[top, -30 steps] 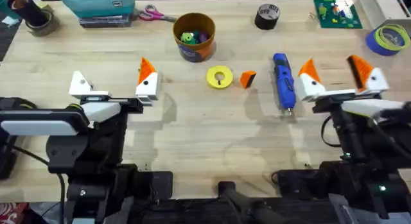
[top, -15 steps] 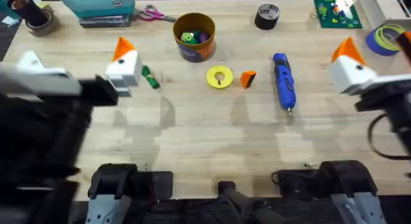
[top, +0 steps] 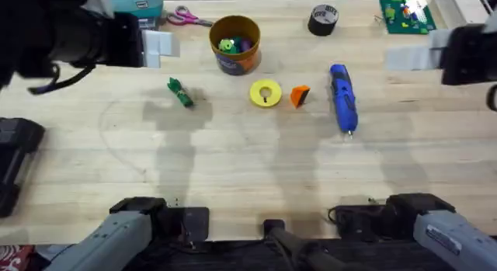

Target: Pick up the gripper from the table and insert it into the empty holder that is missing its gripper. Then pick up a screw, insert it into the mounting hole, and use the screwdriver to tighten it. Finally, clean up the table by picking up the vegetable and placing it into the bucket.

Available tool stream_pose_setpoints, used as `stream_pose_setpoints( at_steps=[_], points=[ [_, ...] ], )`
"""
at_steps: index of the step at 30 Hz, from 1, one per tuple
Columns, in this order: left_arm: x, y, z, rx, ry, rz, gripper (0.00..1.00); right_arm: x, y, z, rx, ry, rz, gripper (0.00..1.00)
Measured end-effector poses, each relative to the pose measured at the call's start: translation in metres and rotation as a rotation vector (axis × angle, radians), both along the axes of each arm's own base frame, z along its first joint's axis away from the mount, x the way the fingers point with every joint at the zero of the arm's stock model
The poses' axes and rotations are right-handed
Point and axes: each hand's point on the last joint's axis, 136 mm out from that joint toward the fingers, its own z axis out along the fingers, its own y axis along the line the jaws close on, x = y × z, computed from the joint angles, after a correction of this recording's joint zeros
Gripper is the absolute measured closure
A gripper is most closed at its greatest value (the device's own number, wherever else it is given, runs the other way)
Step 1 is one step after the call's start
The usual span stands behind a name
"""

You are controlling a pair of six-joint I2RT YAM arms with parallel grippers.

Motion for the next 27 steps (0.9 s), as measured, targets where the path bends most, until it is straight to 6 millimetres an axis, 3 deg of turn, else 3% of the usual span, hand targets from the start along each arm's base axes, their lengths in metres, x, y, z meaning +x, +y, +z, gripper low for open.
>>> stream_pose_setpoints(
  at_steps=[8, 18, 27],
  points=[
    [0.009, 0.0, -0.031, -0.019, 0.127, 0.026, 0.016, 0.012, 0.0, -0.056, 0.0, 0.263, 0.0, 0.005],
    [0.009, 0.0, -0.04, -0.069, 0.16, 0.096, 0.015, 0.014, 0.0, -0.058, 0.0, 0.268, 0.0, 0.007],
    [-0.005, 0.0, -0.096, -0.181, 0.432, 0.346, 0.015, 0.014, 0.0, -0.058, 0.0, 0.267, 0.0, 0.005]
  ],
)
